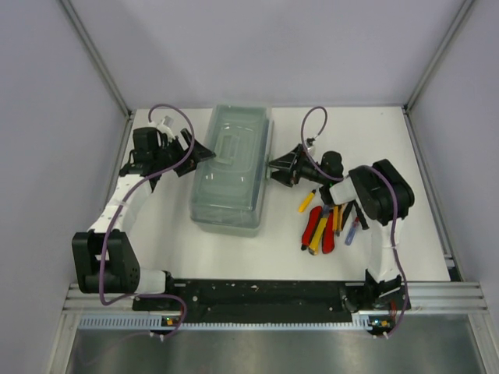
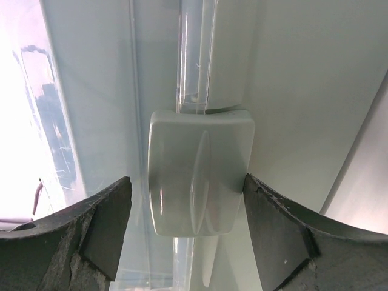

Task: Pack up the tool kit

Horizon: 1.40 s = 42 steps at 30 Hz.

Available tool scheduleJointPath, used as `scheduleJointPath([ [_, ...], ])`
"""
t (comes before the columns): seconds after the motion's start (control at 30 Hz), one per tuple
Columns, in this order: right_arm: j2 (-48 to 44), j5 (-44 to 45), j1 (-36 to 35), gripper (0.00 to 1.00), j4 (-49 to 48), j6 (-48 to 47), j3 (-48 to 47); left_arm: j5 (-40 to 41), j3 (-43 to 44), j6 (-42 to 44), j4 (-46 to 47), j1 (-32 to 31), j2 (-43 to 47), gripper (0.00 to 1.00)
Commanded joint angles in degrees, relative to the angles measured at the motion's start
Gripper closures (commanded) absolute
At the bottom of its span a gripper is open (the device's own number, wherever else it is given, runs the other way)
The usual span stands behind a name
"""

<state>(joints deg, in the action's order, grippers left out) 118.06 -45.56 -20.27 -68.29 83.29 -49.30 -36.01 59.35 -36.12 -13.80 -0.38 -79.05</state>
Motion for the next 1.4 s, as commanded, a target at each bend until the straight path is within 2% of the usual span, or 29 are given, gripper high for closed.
scheduleJointPath([
  [0.0, 0.16, -0.68, -2.76, 0.25, -6.59, -0.40, -2.83, -4.95, -1.43, -2.20, 1.32, -2.87, 1.00, 0.15],
  [0.1, -0.64, 1.26, -2.76, 0.20, -4.32, -3.38, -1.15, -4.16, -1.52, -1.94, 0.80, -2.87, 1.00, 0.15],
  [0.33, 0.06, 2.05, -2.76, 0.18, -0.97, -6.47, -1.50, -3.54, -1.26, -1.76, 0.79, -2.87, 0.21, 0.15],
  [0.6, 4.10, 1.09, -3.19, 0.23, -9.30, -2.34, -2.29, -4.07, -1.43, -1.50, 0.71, -3.22, -0.85, 0.16],
  [0.8, 4.02, 1.44, -3.81, 0.32, -6.95, -3.57, -2.65, -3.98, -1.70, -1.41, 0.71, -4.01, -1.20, 0.16],
  [0.87, 4.02, 1.53, -3.81, 0.38, -7.03, -3.48, -2.82, -3.81, -1.78, -1.50, 0.71, -4.27, -1.37, 0.16],
  [1.2, 3.50, 1.35, -3.90, 0.53, -8.88, -1.29, -3.61, -4.86, -1.87, -1.06, -0.52, -5.07, -2.43, 0.16],
  [1.37, 1.30, 2.58, -3.99, 0.62, -2.04, -4.09, -3.52, -3.72, -1.78, -0.80, -1.05, -5.42, -2.34, 0.17],
])
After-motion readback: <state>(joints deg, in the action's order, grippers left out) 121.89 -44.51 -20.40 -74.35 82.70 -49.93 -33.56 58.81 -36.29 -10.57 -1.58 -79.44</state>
